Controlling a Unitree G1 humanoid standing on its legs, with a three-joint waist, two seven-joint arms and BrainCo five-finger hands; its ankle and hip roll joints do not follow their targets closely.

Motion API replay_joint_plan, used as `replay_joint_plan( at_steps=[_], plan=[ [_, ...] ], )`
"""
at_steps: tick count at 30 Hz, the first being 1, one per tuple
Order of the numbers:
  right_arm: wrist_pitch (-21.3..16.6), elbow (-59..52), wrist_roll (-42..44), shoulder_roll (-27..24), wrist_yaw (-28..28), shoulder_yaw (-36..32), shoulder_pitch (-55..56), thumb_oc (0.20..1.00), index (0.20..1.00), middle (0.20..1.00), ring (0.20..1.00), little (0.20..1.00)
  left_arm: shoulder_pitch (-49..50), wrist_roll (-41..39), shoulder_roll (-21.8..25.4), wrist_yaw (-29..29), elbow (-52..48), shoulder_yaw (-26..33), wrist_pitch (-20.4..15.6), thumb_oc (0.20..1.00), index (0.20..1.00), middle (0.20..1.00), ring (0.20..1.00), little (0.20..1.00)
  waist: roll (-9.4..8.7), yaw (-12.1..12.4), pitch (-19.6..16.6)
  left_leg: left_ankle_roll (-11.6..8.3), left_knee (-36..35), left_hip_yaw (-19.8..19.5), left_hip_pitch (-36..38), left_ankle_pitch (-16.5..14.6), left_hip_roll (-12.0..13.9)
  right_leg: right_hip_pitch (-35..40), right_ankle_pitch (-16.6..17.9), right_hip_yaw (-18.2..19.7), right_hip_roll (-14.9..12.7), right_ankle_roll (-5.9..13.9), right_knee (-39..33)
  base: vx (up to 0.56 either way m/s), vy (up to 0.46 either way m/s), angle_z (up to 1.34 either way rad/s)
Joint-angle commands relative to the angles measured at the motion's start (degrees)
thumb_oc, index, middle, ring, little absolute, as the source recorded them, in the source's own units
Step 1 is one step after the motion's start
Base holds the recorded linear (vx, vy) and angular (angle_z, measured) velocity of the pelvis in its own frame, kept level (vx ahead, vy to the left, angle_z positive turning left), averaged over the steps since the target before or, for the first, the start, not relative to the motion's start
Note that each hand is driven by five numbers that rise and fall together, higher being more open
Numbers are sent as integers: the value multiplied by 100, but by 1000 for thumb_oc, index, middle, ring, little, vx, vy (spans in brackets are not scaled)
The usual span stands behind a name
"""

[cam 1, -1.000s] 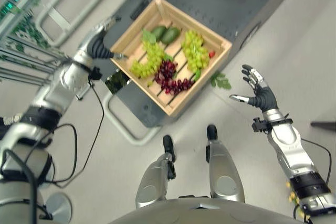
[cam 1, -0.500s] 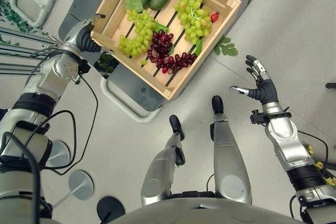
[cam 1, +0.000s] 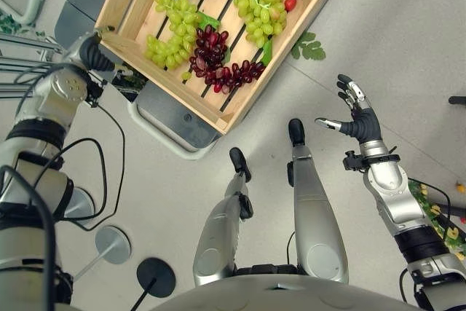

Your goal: Pick up the fruits from the basket on one side to the basket on the other side

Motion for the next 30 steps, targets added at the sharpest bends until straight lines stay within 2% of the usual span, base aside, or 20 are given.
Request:
replay_joint_plan(
  at_steps=[1,9,12,17,21,24,30],
  plan=[
    [-385,-252,91,168,-30,-30,-85,1000,1000,1000,1000,1000,-613,-282,405,266,195,209,7,1000,1000,1000,1000,1000,-260,-116,267,-105,734,-165,-359,-99,120,581,298,296,-18,819,-884,0,0,0],
    [-409,-222,49,105,-83,-112,4,1000,1000,1000,1000,1000,-655,-301,400,521,-546,199,-151,1000,1000,1000,1000,1000,-268,-103,267,-107,717,-190,-468,-108,84,487,321,326,-27,829,-940,5,3,0],
    [-405,-170,-23,63,-81,-210,95,1000,1000,1000,1000,1000,-510,-415,521,545,-1144,267,-246,1000,1000,1000,1000,1000,-178,-76,267,-100,729,-187,-358,-195,55,560,230,329,-47,826,-878,42,43,1],
    [-383,-111,-47,-32,-58,-245,67,1000,1000,1000,1000,1000,-420,-513,586,497,-1394,281,-243,1000,1000,1000,1000,1000,-64,-60,267,-92,764,-190,-330,-205,25,599,237,350,-51,819,-870,10,19,-2],
    [-381,-92,-54,-45,-63,-239,34,1000,1000,1000,1000,1000,-551,-530,494,483,-1231,180,-211,1000,1000,1000,1000,1000,-40,-70,267,-88,781,-181,-351,-220,17,554,238,356,-56,822,-853,9,10,-3],
    [-373,-82,-145,-38,-151,-239,40,1000,1000,1000,1000,1000,-803,-40,302,425,-741,-95,-32,1000,1000,1000,1000,1000,-45,-122,267,-76,806,-160,-416,-244,10,451,238,358,-37,819,-824,0,0,0],
    [-335,-55,-178,8,-236,-151,-17,1000,1000,1000,1000,1000,-863,48,-169,365,99,-80,197,1000,1000,1000,1000,1000,-178,-182,267,-55,1015,-99,-597,-354,27,282,242,445,1,811,-727,5,-1,-1]
  ],
)
